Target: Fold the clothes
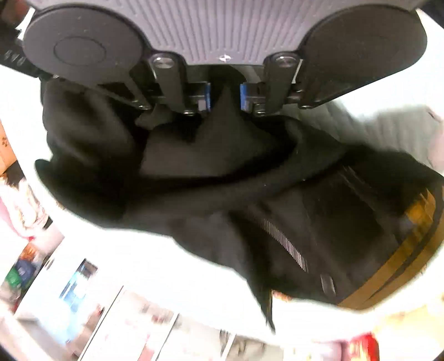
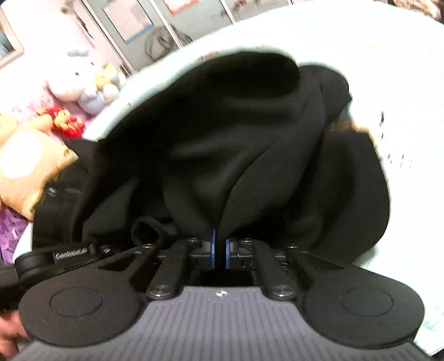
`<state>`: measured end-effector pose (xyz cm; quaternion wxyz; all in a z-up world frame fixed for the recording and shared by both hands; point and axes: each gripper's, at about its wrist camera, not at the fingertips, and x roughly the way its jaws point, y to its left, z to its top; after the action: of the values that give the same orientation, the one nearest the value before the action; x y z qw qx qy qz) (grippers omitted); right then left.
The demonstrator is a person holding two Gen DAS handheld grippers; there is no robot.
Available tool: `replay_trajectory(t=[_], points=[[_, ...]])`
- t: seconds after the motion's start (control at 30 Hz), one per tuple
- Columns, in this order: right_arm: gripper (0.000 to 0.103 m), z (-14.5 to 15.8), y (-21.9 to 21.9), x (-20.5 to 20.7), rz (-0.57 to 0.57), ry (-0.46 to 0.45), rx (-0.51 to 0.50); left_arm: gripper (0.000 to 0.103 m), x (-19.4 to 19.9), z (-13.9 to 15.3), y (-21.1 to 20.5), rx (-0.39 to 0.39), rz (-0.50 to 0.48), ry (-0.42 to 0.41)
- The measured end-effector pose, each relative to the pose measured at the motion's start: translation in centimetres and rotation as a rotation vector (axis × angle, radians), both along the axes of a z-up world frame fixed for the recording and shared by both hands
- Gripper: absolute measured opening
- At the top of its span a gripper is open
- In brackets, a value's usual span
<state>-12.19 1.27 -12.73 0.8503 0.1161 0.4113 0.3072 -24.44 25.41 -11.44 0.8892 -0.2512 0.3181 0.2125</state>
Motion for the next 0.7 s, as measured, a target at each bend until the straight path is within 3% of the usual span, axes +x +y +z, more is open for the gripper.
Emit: replay_trajectory(t=[0.2,0.33,0.43,0.53,0.63,0.67,0.7], points=[[0.005,10.2,-4.0,-0.6,-0.058,-0.252,0.136,0.014,-5.0,10.4,0.0,0.16,-0.002,-0.244],[0.005,10.0,-4.9,-0.9,-0.056,-0.232,0.14,0.015,-8.2,15.3,0.3,0.216,0.026,-0.36],[0.005,9.1,-5.3,-1.1,-0.052,-0.203,0.134,0.018,-8.2,15.4,1.2,0.214,0.049,-0.332],[0.007,8.3,-5.8,-1.3,-0.048,-0.174,0.128,0.025,-7.3,12.3,2.1,0.164,0.071,-0.198],[0.032,7.4,-6.2,-1.5,-0.044,-0.146,0.121,0.035,-7.7,8.9,2.7,0.118,0.078,-0.077],[0.055,7.2,-6.4,-1.6,-0.043,-0.136,0.119,0.039,-8.3,8.1,2.9,0.102,0.073,-0.053],[0.071,6.9,-6.5,-1.7,-0.042,-0.127,0.117,0.047,-9.2,7.6,3.0,0.089,0.066,-0.042]])
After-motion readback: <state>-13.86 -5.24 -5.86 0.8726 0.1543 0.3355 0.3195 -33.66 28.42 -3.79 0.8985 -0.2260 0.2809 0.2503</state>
